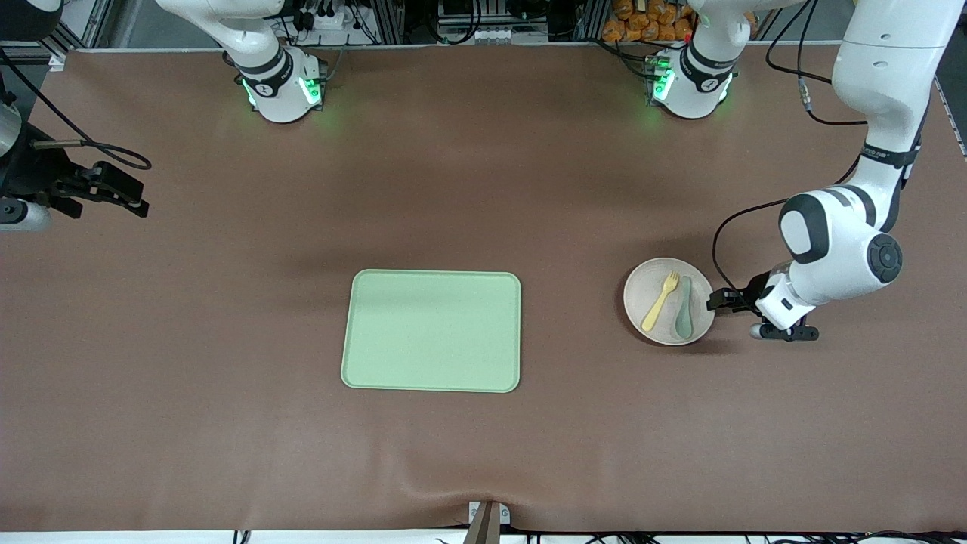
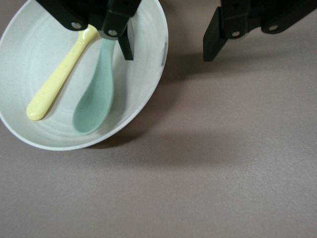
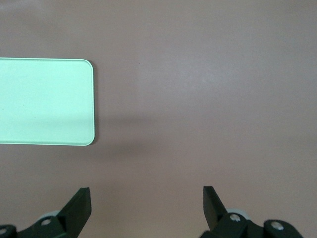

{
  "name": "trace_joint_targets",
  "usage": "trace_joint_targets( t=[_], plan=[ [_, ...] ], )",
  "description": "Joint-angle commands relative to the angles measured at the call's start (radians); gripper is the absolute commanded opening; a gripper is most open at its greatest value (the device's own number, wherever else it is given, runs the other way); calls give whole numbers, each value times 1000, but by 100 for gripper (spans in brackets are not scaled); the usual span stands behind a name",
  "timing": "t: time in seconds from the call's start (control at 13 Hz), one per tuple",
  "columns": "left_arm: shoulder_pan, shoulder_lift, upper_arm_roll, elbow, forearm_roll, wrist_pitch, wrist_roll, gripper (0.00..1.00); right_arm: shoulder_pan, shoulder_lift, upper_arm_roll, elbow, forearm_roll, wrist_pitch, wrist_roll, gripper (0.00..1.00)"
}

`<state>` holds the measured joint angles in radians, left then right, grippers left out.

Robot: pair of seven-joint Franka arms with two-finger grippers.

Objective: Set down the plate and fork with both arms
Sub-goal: 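Lower the left gripper and grasp the white plate's rim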

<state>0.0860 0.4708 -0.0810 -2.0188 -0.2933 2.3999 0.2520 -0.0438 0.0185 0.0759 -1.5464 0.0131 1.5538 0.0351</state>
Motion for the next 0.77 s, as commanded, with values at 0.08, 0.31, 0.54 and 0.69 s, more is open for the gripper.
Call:
trace_joint_targets(
  t=[0.08,0.31,0.54,0.69],
  plan=[
    [-2,12,-3,3,-21,15,20,53,-18,-17,9,-14,7,-4,-1,100],
    [-3,28,-3,6,-21,15,20,45,-18,-17,9,-14,7,-4,-1,100],
    [-8,38,-5,12,-21,15,21,41,-18,-17,9,-14,7,-4,-1,100],
    [-9,40,-5,14,-21,15,21,34,-18,-17,9,-14,7,-4,-1,100]
  ],
)
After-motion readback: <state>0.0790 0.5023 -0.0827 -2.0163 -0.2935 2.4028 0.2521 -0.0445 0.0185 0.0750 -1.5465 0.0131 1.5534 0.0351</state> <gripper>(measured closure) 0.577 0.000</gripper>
